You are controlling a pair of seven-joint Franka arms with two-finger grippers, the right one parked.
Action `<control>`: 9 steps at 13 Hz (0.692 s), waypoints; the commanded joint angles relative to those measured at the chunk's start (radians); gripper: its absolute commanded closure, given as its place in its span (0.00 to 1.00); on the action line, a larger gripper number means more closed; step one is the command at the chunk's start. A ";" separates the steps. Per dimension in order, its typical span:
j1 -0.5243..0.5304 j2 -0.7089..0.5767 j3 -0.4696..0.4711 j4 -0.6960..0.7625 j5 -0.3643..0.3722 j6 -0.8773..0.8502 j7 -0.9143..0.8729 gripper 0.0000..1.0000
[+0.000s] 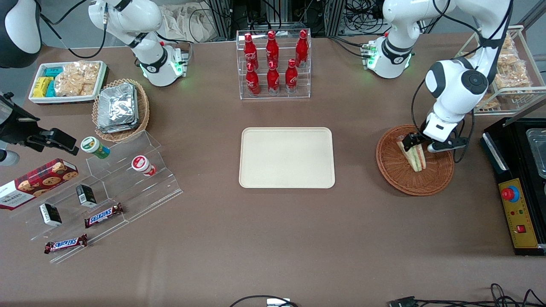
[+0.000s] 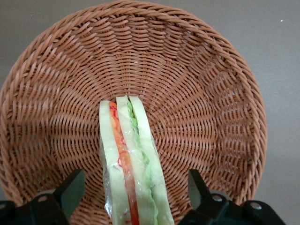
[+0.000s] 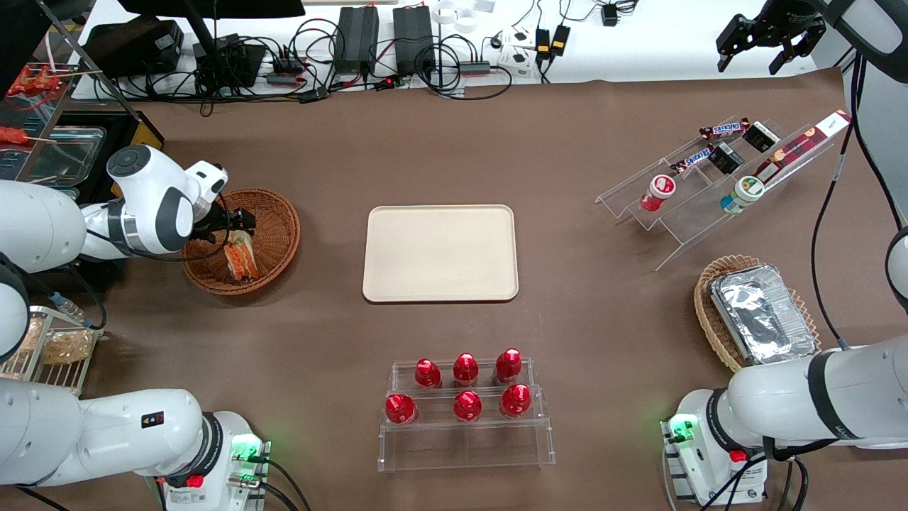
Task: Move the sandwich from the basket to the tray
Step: 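Lower the open left gripper over the wrapped sandwich in the basket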
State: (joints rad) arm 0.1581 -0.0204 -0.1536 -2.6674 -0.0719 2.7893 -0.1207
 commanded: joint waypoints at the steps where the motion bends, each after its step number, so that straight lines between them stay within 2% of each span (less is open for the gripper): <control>1: 0.012 0.037 -0.006 -0.032 -0.009 0.116 0.054 0.06; 2: 0.012 0.046 -0.006 -0.034 -0.009 0.137 0.079 0.16; 4: 0.011 0.042 -0.006 -0.035 -0.011 0.136 0.079 0.60; 5: 0.012 0.040 -0.006 -0.037 -0.011 0.136 0.076 0.70; 6: 0.012 0.039 -0.006 -0.039 -0.011 0.136 0.076 0.75; 9: 0.012 -0.004 -0.006 -0.040 -0.012 0.098 0.069 0.77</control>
State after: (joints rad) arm 0.1603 0.0317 -0.1536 -2.6853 -0.0733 2.8985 -0.0655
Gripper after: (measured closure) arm 0.678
